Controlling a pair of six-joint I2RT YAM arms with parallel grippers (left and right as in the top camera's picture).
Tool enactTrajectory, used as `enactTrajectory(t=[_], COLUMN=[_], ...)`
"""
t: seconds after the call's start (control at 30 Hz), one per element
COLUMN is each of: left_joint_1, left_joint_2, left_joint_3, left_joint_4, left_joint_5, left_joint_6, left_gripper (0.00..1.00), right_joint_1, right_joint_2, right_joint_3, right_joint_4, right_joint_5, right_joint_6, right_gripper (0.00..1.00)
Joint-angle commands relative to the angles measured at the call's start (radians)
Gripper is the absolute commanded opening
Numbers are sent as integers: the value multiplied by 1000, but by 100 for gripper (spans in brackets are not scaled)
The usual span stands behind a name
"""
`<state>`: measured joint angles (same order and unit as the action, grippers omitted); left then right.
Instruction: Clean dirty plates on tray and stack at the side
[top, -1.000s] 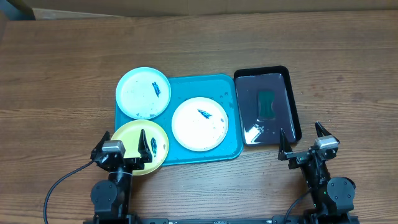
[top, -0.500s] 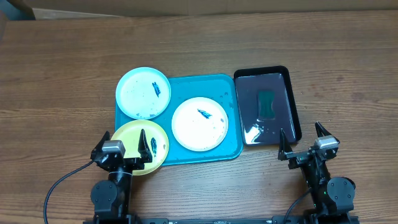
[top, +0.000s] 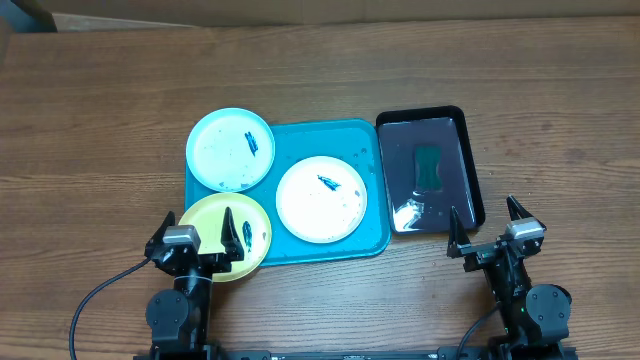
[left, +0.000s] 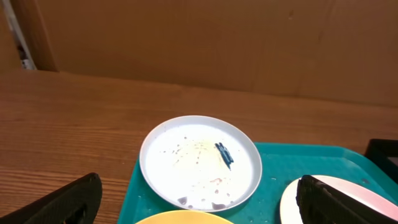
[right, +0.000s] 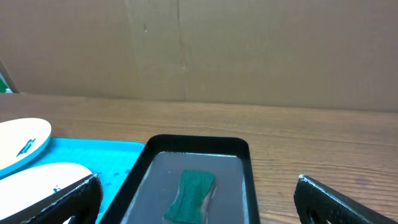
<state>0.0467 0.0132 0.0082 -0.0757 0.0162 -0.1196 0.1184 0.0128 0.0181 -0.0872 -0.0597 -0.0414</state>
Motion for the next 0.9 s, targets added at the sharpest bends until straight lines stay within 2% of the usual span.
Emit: enactTrajectory(t=[0.0,0.2,0.33,0.43,0.63,0.73,0.87], left_joint_1=[4,4,4,4,4,3,3], left_joint_2=[-7,-7,-7,-7,66,211,512], left_joint_3=[-3,-3,48,132,408,614,987], left_joint_4=[1,2,-2,-55,-232,-348,-657], left_joint_5=[-35,-18,128,158,165,169,181], left_joint_6=[19,18,8,-40,-91,-91,-72], left_gripper=[100,100,100,100,100,100,100], right_joint_1=[-3,-3,-3,-3,-3,-3,-3], right_joint_2=[-10,-10,-10,-10,-10,-10,-10], right_joint_3=[-10,-10,-10,-10,-10,-10,-10], right_joint_4=[6,6,6,6,6,6,6], right_joint_5=[10,10,10,10,10,10,10], right_joint_6=[-5,-5,-5,-5,-5,-5,-5], right_gripper=[100,100,100,100,100,100,100])
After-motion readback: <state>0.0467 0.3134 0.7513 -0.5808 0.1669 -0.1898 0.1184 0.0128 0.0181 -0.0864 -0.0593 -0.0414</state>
